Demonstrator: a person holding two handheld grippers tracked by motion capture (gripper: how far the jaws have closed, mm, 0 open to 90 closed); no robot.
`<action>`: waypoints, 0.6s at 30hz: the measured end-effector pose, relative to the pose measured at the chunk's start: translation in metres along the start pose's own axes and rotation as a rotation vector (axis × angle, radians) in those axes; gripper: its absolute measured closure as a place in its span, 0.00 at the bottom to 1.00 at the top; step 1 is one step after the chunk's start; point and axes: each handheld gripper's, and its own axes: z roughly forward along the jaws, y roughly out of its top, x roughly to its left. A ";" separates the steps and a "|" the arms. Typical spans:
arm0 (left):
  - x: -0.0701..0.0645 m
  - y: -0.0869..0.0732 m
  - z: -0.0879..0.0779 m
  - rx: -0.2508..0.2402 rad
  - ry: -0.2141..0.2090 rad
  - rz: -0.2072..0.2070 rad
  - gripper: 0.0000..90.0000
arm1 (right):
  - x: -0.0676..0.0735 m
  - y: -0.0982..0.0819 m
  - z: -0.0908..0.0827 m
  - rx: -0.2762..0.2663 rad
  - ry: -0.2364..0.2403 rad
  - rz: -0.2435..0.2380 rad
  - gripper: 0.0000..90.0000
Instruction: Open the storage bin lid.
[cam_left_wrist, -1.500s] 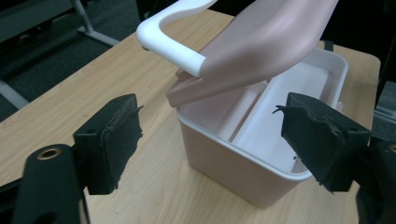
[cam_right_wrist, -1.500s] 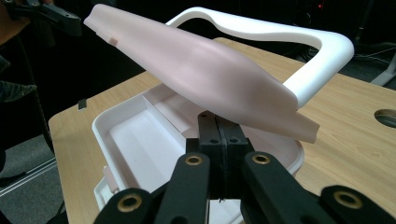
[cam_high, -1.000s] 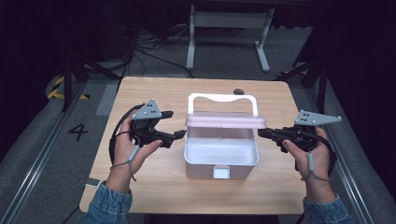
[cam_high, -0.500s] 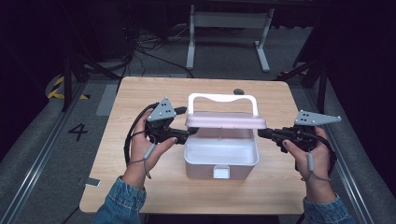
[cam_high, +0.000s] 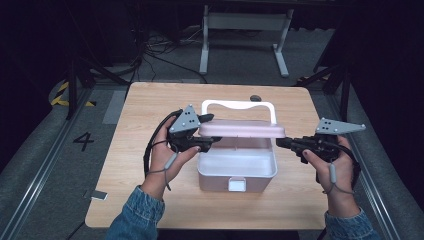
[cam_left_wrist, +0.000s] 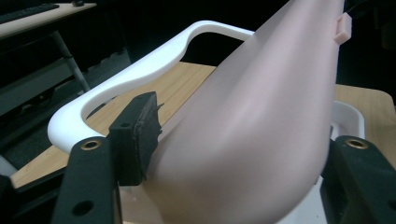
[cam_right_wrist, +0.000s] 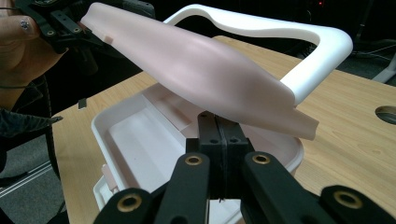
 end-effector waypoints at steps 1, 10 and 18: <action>0.000 0.000 0.000 -0.005 0.000 -0.005 0.45 | 0.000 0.000 0.000 -0.002 0.003 0.002 1.00; 0.001 0.001 -0.001 -0.037 0.033 -0.018 0.50 | -0.002 0.001 -0.004 -0.019 -0.001 0.007 1.00; 0.006 0.002 -0.001 -0.048 0.038 -0.041 0.51 | -0.003 0.001 -0.011 -0.035 -0.009 0.010 1.00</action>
